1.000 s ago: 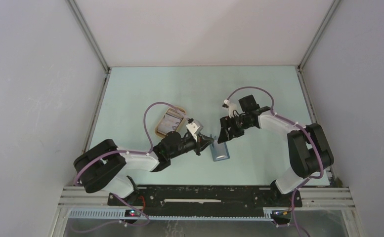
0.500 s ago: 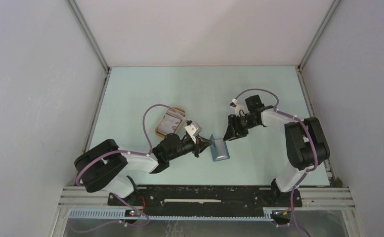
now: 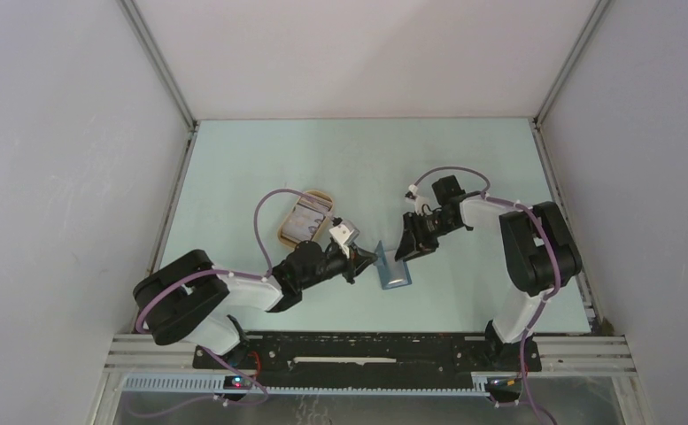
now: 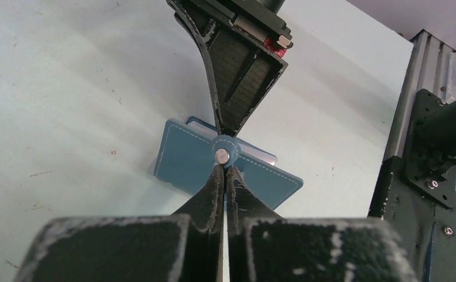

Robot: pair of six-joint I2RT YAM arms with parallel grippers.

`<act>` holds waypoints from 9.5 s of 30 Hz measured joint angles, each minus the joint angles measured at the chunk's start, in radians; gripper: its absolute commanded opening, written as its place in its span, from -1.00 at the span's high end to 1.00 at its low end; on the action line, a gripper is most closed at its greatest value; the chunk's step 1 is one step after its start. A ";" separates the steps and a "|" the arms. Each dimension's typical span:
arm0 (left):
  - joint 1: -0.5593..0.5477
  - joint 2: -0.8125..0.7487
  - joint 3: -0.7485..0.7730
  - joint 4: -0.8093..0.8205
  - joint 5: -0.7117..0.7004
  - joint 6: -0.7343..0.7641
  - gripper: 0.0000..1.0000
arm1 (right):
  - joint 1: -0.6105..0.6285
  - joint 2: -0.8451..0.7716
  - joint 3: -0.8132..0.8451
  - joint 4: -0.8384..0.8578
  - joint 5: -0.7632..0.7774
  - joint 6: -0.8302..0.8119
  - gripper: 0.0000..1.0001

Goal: Put the credit cards into the card holder
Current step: Open the card holder at the center of the board.

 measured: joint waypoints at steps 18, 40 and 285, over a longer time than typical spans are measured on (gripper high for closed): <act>0.000 -0.011 -0.010 -0.040 -0.020 -0.002 1.00 | 0.035 0.036 0.015 -0.017 -0.129 0.040 1.00; 0.140 0.060 -0.041 -0.209 -0.015 -0.230 0.71 | 0.108 -0.110 0.027 -0.011 0.077 -0.008 0.92; 0.204 0.004 -0.229 0.087 0.000 -0.548 0.26 | 0.313 0.245 0.265 -0.313 -0.156 -0.277 0.50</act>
